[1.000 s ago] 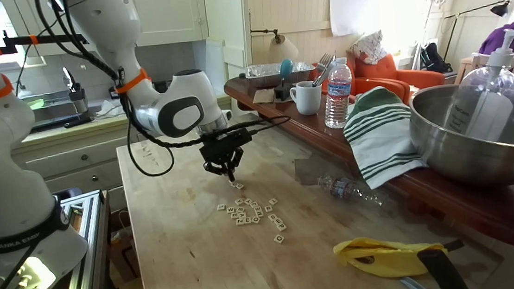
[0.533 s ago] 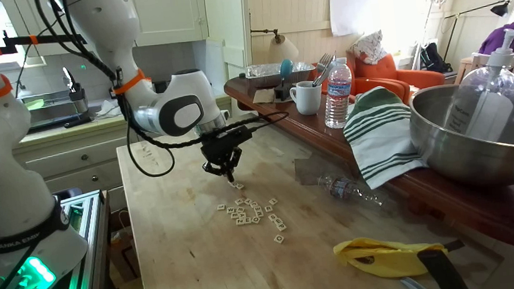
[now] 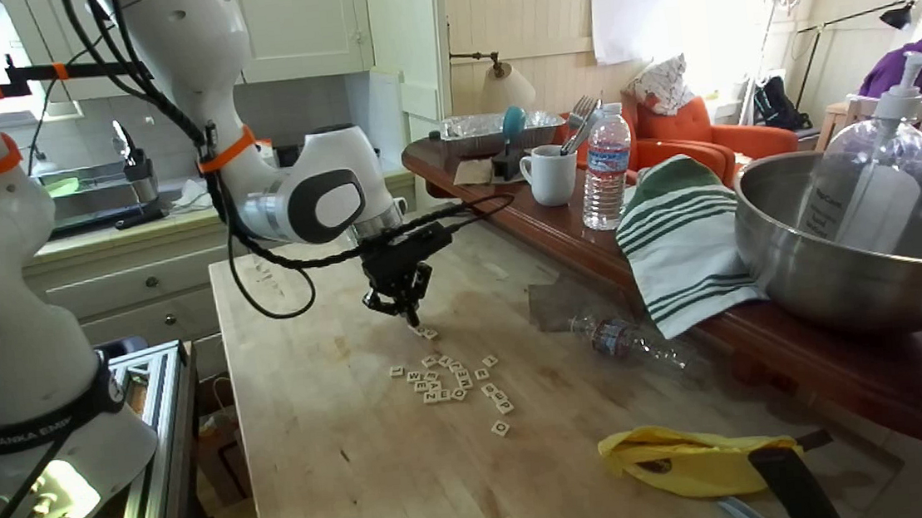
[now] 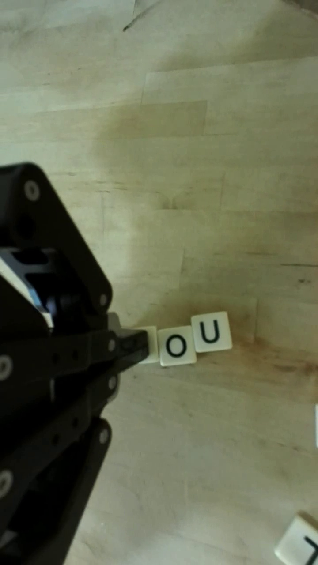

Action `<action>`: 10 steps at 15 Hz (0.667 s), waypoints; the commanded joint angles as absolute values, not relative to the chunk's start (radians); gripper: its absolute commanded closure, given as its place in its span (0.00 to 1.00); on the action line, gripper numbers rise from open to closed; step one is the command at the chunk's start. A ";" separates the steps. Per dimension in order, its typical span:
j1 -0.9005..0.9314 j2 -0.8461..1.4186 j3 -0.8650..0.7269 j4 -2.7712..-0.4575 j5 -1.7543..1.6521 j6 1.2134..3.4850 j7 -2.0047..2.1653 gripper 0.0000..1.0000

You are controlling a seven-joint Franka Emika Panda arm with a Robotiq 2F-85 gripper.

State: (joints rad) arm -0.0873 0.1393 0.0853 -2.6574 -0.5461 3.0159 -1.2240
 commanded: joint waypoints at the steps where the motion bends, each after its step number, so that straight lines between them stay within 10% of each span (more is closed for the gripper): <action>1: -0.065 0.157 0.061 -2.687 -0.523 2.983 -1.250 1.00; 10: -0.101 0.129 0.088 -2.692 -0.492 2.976 -1.258 1.00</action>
State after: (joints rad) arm -0.0854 0.1306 0.0772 -2.6690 -0.5188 3.0157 -1.2250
